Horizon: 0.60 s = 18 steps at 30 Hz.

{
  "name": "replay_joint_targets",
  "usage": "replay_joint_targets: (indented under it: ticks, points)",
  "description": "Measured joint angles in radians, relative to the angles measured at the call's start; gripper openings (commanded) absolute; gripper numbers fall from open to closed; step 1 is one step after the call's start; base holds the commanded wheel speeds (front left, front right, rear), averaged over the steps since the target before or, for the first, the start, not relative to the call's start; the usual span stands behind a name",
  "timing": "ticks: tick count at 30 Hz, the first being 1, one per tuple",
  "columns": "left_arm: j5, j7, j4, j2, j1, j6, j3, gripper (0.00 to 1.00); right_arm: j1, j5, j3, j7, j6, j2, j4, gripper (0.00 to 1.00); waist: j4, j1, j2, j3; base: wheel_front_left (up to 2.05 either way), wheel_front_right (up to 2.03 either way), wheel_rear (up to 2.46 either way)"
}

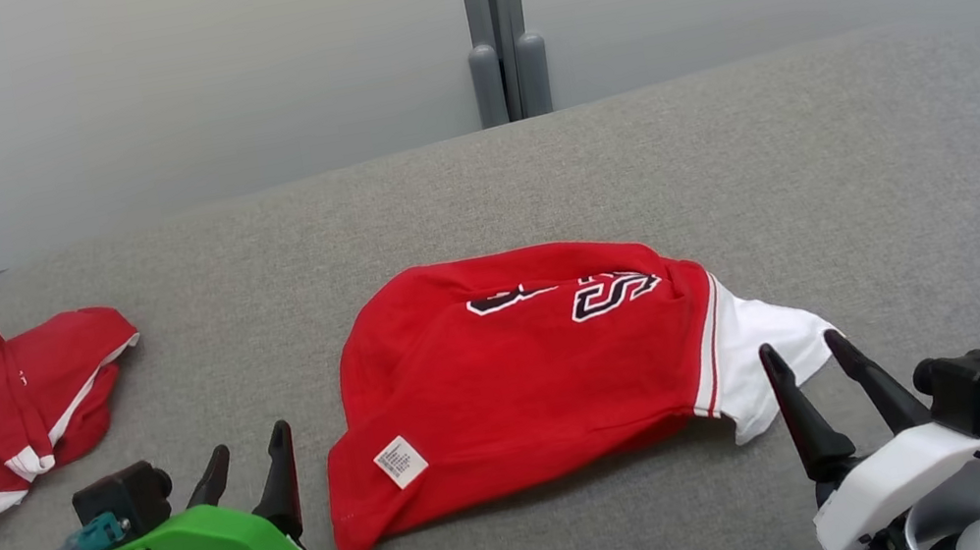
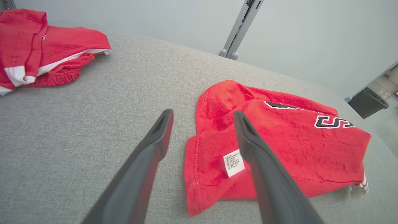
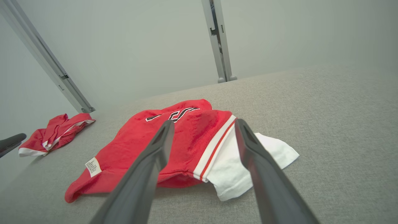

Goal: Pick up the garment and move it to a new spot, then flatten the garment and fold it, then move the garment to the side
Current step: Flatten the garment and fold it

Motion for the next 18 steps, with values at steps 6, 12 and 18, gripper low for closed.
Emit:
replay_joint_targets:
  ticks: [6,12,18]
  points:
    - [0.057,-0.051,-0.068,-0.016,0.081,-0.019,0.090,1.00,0.000,0.049,-0.027,-0.033,0.000,0.000,0.044,1.00,0.001,0.0000,0.0000,-0.029,0.00,0.00,0.00]
    - [0.253,-0.054,-0.206,-0.078,0.215,-0.034,0.312,1.00,-0.001,0.065,-0.032,-0.062,0.000,-0.001,0.093,1.00,0.004,0.0000,0.0000,-0.068,0.00,0.00,0.00]
    - [0.389,-0.054,-0.268,-0.118,0.361,-0.045,0.420,1.00,0.000,0.050,-0.039,-0.066,0.000,0.000,0.127,1.00,0.004,0.0000,0.0000,-0.102,0.00,0.00,0.00]
